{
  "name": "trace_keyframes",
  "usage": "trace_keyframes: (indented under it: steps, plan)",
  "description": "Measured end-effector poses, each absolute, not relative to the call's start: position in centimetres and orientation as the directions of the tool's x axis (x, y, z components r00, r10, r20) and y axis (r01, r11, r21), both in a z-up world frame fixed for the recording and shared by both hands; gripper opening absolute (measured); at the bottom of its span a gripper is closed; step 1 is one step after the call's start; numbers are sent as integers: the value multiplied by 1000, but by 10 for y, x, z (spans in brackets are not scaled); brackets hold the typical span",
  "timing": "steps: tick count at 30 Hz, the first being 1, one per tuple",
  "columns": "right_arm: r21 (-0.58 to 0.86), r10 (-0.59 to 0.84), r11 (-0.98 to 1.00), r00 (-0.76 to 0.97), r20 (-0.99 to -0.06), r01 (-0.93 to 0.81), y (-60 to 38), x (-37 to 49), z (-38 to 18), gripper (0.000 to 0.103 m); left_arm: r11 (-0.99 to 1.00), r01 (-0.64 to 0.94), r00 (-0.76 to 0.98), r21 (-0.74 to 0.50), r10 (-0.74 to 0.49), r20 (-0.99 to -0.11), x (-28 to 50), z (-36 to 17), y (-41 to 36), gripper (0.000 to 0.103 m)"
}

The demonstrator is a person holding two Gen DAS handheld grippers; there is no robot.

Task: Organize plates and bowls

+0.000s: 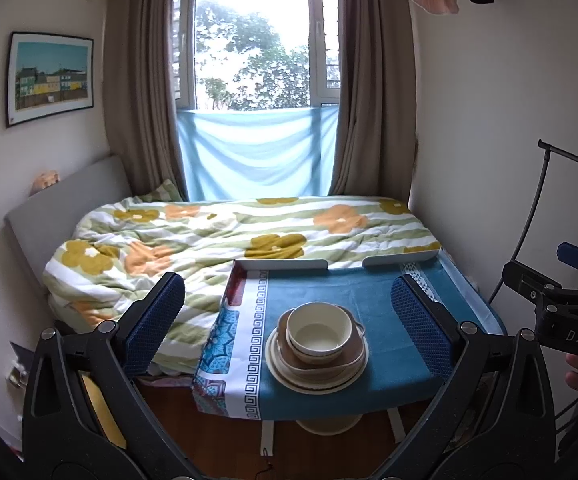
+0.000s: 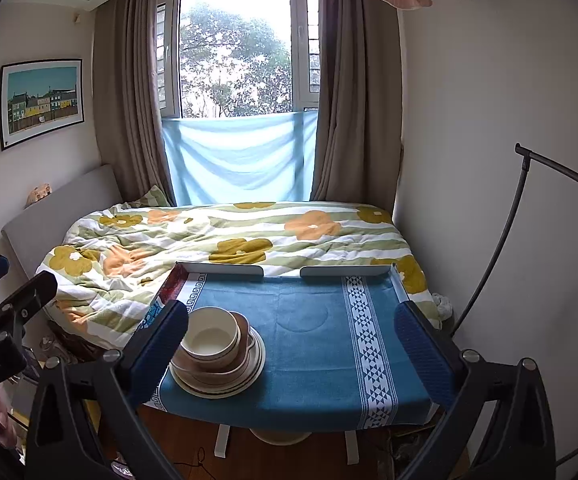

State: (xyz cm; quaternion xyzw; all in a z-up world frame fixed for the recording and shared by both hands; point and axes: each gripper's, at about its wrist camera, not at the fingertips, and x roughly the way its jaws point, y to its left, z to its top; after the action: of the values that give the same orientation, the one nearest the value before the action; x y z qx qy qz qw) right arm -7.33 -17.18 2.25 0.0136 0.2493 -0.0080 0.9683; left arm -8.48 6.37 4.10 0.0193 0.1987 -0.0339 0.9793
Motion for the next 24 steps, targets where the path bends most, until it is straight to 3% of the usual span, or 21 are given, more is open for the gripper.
trace_keyframes:
  steps: [24]
  plan:
    - [26, -30, 998, 876, -482, 49, -168, -71, 21, 102, 996, 84, 922, 22, -70, -380, -79, 41, 68, 103]
